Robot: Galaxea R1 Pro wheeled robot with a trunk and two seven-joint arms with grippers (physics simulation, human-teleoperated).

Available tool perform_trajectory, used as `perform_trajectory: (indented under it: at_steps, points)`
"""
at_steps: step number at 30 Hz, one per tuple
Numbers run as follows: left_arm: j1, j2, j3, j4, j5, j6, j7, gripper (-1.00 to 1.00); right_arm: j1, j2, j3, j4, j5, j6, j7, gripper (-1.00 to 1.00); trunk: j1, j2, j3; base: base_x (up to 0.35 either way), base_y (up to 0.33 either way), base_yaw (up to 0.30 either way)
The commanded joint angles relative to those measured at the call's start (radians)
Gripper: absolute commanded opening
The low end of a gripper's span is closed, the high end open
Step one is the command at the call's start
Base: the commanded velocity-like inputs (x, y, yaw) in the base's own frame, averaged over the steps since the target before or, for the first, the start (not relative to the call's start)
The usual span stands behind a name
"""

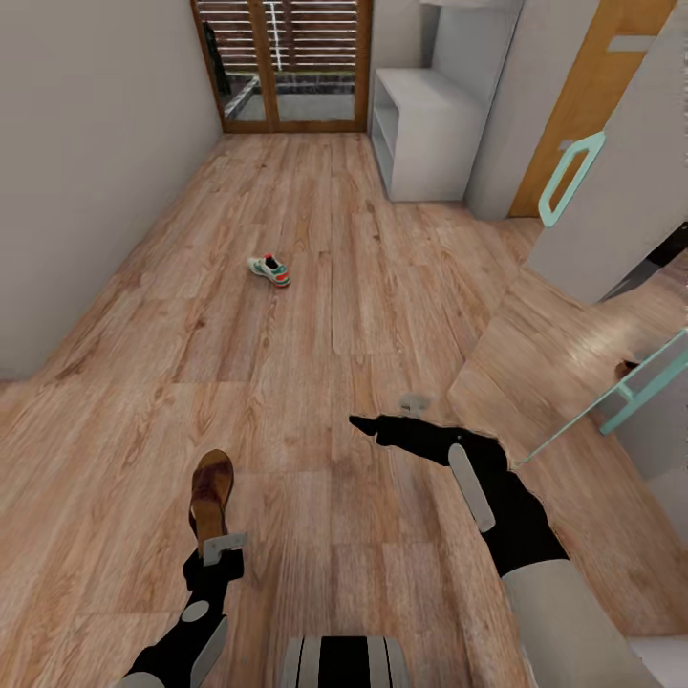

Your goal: Pick up the two gym shoes and the two sandals from the corridor floor and place them onto the hallstand (shoe rack) in the corridor, making sure they are on the rack and not on the floor. Arrange them so the two gym shoes are next to each other and the two sandals are next to each other.

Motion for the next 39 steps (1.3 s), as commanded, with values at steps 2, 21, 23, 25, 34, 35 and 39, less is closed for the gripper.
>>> perform_trajectory:
  at_steps: [2,21,23,25,34,35,39]
  points:
    - [0.0,0.004,0.004,0.001,0.004,-0.002,0.0,-1.0,0.038,0.002,0.06,0.04,0.04,-0.082,-0.001,1.0,-0.001,0.0,0.007,0.0,0.0,0.0]
    - [0.048,0.015,0.005,0.002,0.008,-0.015,-0.001,-1.0,0.15,0.047,0.167,0.64,0.174,-0.757,-0.05,1.0,-0.01,0.005,0.081,0.0,0.0,0.0]
    - [0.056,0.015,0.005,0.002,0.008,-0.015,-0.001,-1.0,0.149,0.052,0.167,0.658,0.191,-0.773,-0.083,1.0,-0.01,0.005,0.088,0.0,0.0,0.0]
    - [0.075,0.015,0.005,0.001,0.009,-0.017,-0.001,-1.0,0.152,0.064,0.168,0.7,0.256,-0.818,-0.199,1.0,-0.011,0.006,0.096,0.0,0.0,0.0]
    - [0.101,0.023,0.005,0.002,0.011,-0.017,-0.001,-1.0,0.183,0.105,0.171,0.832,0.406,-0.996,-0.37,1.0,-0.015,0.008,0.131,0.0,0.0,0.0]
    - [0.107,0.024,0.005,0.001,0.012,-0.017,-0.001,-1.0,0.189,0.107,0.171,0.862,0.414,-1.034,-0.391,1.0,-0.016,0.008,0.135,0.0,0.0,0.0]
    - [0.118,0.031,0.005,0.002,0.013,-0.018,-0.001,-1.0,0.199,0.111,0.171,0.938,0.426,-1.126,-0.438,1.0,-0.018,0.009,0.15,0.0,0.0,0.0]
